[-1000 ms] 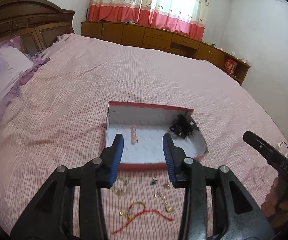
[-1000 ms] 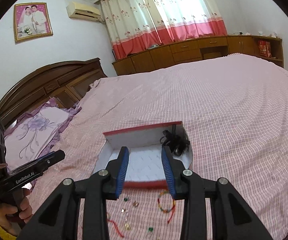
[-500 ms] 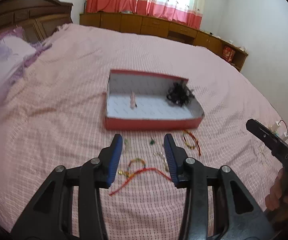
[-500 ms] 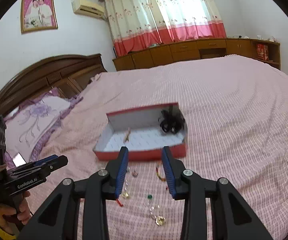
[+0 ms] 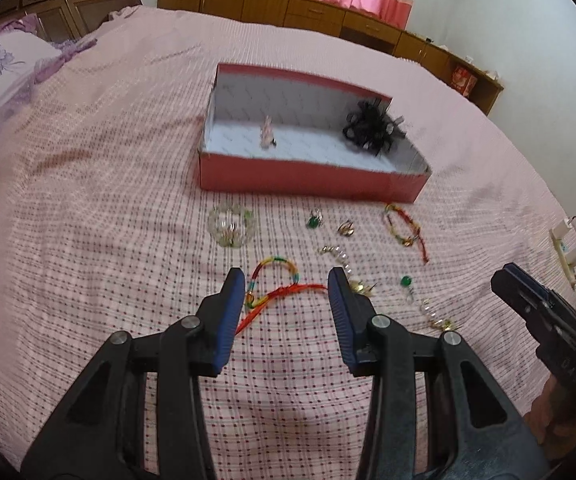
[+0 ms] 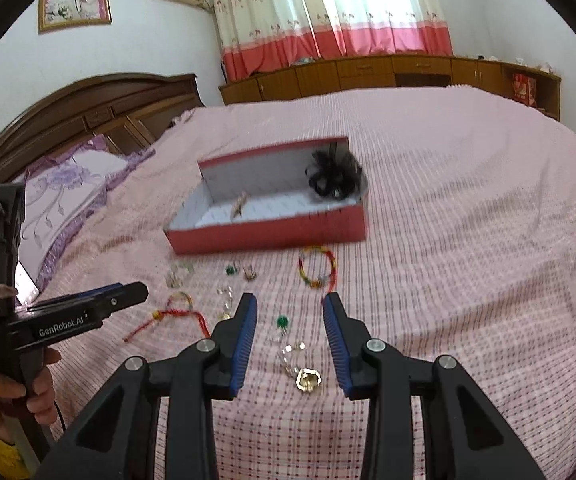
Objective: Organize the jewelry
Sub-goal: 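Grasp the rainbow cord with the left gripper while the right grasps a gold charm, then carry the rainbow cord and gold charm with both grippers into the box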
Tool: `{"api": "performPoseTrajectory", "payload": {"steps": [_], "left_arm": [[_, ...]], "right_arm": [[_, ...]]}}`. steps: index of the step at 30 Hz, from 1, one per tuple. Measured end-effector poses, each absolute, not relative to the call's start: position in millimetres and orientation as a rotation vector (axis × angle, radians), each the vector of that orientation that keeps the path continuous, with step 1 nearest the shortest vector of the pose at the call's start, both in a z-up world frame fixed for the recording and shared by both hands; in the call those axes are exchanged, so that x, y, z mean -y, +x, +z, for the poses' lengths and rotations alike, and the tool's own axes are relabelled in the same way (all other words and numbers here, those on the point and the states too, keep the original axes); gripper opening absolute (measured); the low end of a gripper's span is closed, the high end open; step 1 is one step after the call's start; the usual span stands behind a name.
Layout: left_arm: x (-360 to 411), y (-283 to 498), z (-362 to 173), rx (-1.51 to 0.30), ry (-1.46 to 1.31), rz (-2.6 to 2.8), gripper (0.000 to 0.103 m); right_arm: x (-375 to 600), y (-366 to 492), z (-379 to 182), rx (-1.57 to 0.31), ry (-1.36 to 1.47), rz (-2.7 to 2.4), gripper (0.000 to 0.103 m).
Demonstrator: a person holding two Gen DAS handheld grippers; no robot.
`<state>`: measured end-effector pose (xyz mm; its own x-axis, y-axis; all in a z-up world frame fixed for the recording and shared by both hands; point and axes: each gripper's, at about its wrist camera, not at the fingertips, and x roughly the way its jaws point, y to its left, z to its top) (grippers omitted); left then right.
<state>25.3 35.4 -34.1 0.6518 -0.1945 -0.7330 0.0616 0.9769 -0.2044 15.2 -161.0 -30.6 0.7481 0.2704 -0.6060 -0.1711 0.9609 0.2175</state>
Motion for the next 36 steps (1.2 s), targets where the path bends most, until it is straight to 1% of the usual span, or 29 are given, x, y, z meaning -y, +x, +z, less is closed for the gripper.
{"api": "performPoseTrajectory", "payload": {"steps": [16,19,25,28,30,33,34,36], "left_arm": [[-19.1,50.1,-76.4,-0.896,-0.147,-0.167,0.034],[-13.9,54.1,-83.7,-0.901,-0.124,-0.167,0.032],[-16.6,60.4,-93.8,-0.904,-0.123,-0.146,0.015],[-21.6,63.7,-95.0,-0.904,-0.148,-0.145,0.000],[-23.0,64.2,-95.4,-0.903,-0.155,-0.147,0.000],[-22.4,62.3,-94.3,-0.891,-0.150,-0.155,0.000],[-21.9,61.3,-94.0,-0.888,-0.150,-0.157,0.000],[-21.6,59.4,-91.6,-0.883,-0.157,-0.166,0.000]], "right_arm": [[156.4,21.6,-80.5,-0.798,0.146,0.261,0.037],[154.6,24.0,-88.5,-0.817,0.145,0.268,0.037],[149.8,27.1,-98.8,-0.830,0.118,0.271,0.038],[148.0,28.1,-102.8,-0.828,0.105,0.276,0.039],[148.7,29.2,-105.4,-0.833,0.110,0.281,0.039],[148.8,28.1,-105.6,-0.828,0.108,0.287,0.034],[148.7,28.2,-105.4,-0.829,0.110,0.289,0.030],[149.3,28.4,-104.7,-0.831,0.115,0.293,0.029]]}}
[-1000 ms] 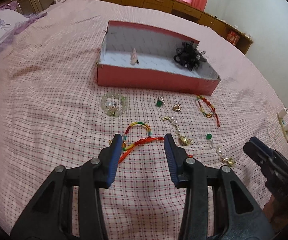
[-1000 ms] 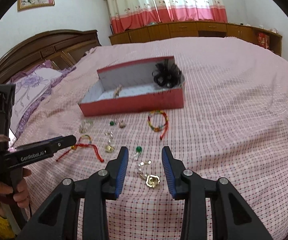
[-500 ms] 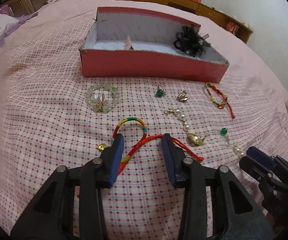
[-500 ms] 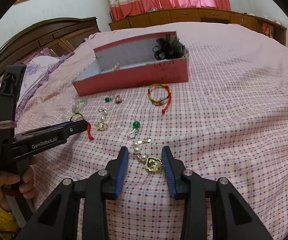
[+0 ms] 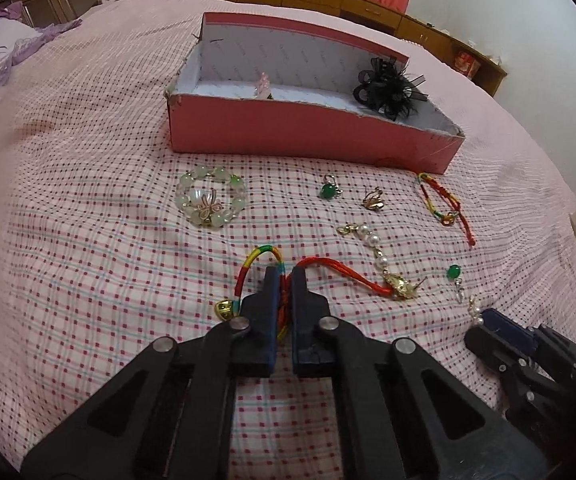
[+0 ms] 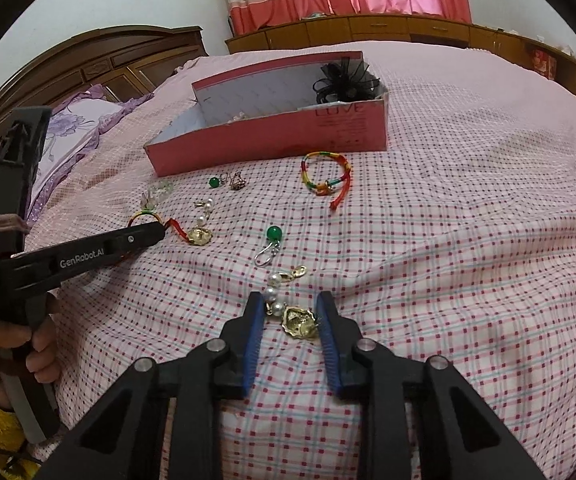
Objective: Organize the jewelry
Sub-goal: 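Carry the rainbow cord and gold charm with both grippers into the box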
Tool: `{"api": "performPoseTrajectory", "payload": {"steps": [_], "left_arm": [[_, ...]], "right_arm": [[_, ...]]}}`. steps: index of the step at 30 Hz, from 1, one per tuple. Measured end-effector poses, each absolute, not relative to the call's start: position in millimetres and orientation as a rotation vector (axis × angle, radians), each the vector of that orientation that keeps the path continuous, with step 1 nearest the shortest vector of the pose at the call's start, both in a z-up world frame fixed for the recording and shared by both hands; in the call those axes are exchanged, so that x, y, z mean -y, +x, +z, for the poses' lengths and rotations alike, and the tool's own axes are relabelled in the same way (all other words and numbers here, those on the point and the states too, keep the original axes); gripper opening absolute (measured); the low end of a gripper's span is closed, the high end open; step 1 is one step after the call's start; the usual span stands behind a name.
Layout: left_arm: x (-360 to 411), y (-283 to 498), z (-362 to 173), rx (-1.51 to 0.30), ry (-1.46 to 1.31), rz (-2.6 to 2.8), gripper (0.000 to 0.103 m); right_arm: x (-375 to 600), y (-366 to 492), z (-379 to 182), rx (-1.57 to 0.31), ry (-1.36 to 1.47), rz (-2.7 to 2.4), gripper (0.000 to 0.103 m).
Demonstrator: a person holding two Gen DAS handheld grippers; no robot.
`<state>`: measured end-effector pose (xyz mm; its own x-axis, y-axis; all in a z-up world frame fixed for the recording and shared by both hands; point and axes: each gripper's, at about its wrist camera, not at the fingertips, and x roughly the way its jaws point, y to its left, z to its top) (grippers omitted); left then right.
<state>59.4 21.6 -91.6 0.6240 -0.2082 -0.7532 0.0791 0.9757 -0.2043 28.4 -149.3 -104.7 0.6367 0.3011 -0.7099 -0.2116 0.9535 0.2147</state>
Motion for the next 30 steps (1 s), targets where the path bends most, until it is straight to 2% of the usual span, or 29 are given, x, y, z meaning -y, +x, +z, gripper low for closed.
{"api": "performPoseTrajectory", "payload": {"steps": [4,5,19,30], "left_arm": [[-23.0,46.0,-82.8,-0.861,-0.174,-0.187,0.000],[-22.7,44.8,-79.9,-0.855,-0.177,-0.189,0.000],[-34.0,16.9,-29.4,-0.733,-0.219,-0.228,0.000],[-28.5,36.7,2.7,-0.649,-0.203,-0.221,0.000]], "right_arm": [[151.5,27.5,-103.5,-0.824,0.133,0.302,0.028],[152.7,26.5,-102.4,-0.822,0.140,0.304,0.024],[155.8,15.5,-69.7,-0.736,0.170,0.341,0.024],[158.3,24.8,-30.8,-0.647,0.171,0.337,0.024]]}}
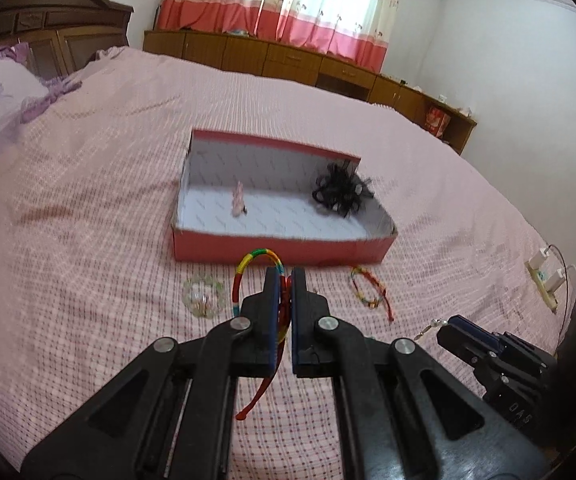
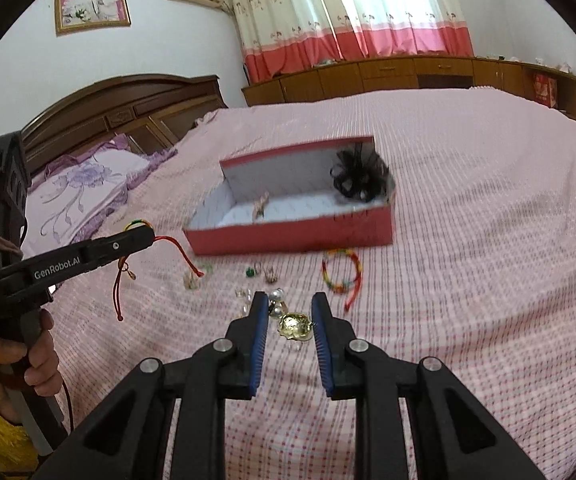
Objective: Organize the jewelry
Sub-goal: 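Carry the rainbow cord and gold charm with both grippers into the box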
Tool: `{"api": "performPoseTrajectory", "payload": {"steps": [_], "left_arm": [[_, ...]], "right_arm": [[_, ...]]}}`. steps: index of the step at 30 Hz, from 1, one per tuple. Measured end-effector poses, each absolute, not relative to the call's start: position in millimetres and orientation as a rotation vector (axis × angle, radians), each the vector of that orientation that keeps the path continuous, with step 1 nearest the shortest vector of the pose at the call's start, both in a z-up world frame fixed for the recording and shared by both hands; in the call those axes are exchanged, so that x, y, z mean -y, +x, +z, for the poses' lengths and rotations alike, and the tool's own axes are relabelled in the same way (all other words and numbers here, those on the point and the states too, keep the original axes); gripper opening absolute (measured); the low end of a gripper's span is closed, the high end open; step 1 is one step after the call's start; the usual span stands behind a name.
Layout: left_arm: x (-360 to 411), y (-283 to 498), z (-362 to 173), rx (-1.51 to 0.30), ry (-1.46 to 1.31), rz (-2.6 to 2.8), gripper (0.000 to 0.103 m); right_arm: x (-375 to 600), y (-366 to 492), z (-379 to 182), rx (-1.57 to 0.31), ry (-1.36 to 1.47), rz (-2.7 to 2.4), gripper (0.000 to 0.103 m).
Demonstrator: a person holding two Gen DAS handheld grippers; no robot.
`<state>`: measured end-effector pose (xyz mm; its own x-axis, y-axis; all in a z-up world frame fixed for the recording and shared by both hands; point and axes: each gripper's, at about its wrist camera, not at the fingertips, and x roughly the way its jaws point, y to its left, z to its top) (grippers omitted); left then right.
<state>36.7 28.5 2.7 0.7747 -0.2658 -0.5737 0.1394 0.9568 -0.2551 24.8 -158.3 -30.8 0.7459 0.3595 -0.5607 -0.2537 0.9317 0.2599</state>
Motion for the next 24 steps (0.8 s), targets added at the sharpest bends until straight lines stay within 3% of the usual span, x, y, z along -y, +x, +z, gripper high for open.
{"api": "performPoseTrajectory", "payload": {"steps": [24], "left_arm": [[-29.0,125.7,30.6,-0.598,-0.164,-0.207,0.000]], "right_arm": [[154.2,135.3,20.7,-0.557,0.128,0.287,0.024]]}}
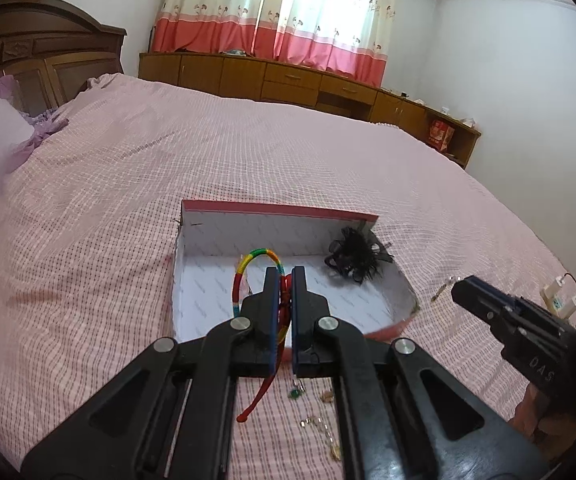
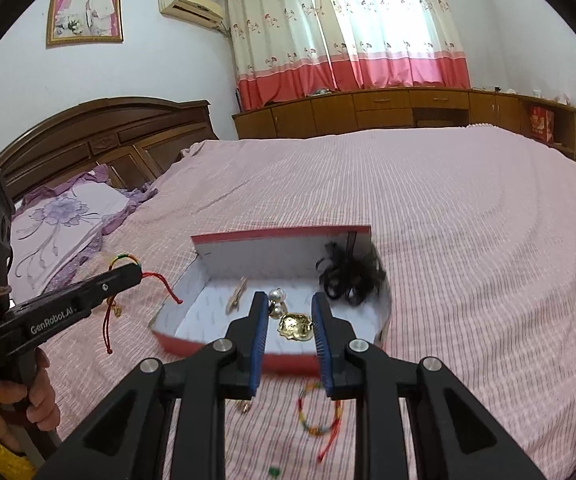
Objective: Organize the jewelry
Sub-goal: 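Carry the rainbow cord and gold charm with both grippers into the box, then open both grippers to release the cord and charm inside the box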
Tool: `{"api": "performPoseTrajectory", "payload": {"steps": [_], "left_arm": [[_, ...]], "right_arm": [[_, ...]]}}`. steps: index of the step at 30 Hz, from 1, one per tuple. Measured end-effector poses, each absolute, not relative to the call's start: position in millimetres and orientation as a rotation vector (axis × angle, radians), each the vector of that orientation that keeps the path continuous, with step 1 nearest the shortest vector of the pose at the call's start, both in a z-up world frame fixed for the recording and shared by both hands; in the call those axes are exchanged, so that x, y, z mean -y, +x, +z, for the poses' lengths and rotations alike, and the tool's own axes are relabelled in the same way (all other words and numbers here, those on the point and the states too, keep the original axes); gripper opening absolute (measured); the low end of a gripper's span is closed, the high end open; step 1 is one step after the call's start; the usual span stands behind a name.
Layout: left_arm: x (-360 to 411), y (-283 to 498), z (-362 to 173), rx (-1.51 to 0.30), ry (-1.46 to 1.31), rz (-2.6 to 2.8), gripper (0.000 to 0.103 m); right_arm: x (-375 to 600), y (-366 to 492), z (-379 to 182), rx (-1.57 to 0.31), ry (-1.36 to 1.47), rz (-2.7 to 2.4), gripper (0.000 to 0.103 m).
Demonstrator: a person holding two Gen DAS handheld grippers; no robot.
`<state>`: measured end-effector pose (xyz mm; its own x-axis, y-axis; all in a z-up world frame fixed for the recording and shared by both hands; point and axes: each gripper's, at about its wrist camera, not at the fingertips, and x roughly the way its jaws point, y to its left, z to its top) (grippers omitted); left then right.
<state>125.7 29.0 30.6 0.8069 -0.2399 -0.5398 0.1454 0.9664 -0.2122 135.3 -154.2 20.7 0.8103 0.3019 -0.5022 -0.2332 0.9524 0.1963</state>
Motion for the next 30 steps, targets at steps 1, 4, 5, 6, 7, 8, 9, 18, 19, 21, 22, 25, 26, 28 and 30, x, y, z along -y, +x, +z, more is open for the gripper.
{"api": "performPoseTrajectory", "payload": {"steps": [1,4,5,6,7,8,9,18,19,21,22,25,26,28,30], "left_arm": [[-28.5,130.9,29.6,-0.604,-0.160,-0.205,0.000],[-26.1,147.3,25.4,-0.627,-0.159,-0.199,0.000],[-25.7,153.0,23.1,-0.636,-0.161,-0.197,0.000],[-25.4,159.8,19.9,-0.645,-0.163,-0.191,0.000],[-25.4,164.3,17.0,-0.649,-0.166,-0.189,0.000],[-25.1,168.3,14.2,-0.651,-0.168,-0.184,0.000],[-24.6,173.5,10.2,-0.656,-0.170,-0.178,0.000],[-20.9,210.8,-25.2,-0.701,-0.159,-0.142,0.000],[-20.1,214.7,-29.2,-0.714,-0.156,-0.139,0.000],[-18.1,222.3,-37.9,-0.739,-0.150,-0.134,0.000],[-17.2,225.6,-41.8,-0.751,-0.147,-0.131,0.000],[-15.6,235.1,-53.3,-0.792,-0.139,-0.118,0.000],[-14.9,237.8,-56.4,-0.803,-0.138,-0.116,0.000],[-15.0,242.6,-64.0,-0.827,-0.138,-0.108,0.000],[-15.1,245.3,-69.6,-0.843,-0.137,-0.110,0.000]], "right_arm": [[154.5,140.7,20.8,-0.560,0.128,0.284,0.024],[153.8,162.0,18.7,-0.580,0.133,0.264,0.024],[154.2,171.1,16.4,-0.590,0.138,0.257,0.024],[155.1,176.7,14.9,-0.594,0.140,0.250,0.024],[155.1,182.2,12.9,-0.597,0.143,0.244,0.024],[154.9,189.9,9.8,-0.600,0.143,0.239,0.024],[154.4,195.1,7.2,-0.604,0.140,0.231,0.024],[148.2,240.0,-25.9,-0.687,0.103,0.183,0.024],[147.1,243.8,-28.8,-0.696,0.098,0.180,0.024],[144.9,252.4,-36.1,-0.720,0.082,0.173,0.024],[143.8,255.7,-39.0,-0.729,0.078,0.171,0.024],[142.0,266.7,-49.4,-0.762,0.066,0.165,0.024],[141.7,269.4,-52.3,-0.770,0.064,0.164,0.024],[141.4,273.8,-56.3,-0.783,0.060,0.158,0.024],[142.6,278.2,-61.1,-0.796,0.060,0.152,0.024]]}}
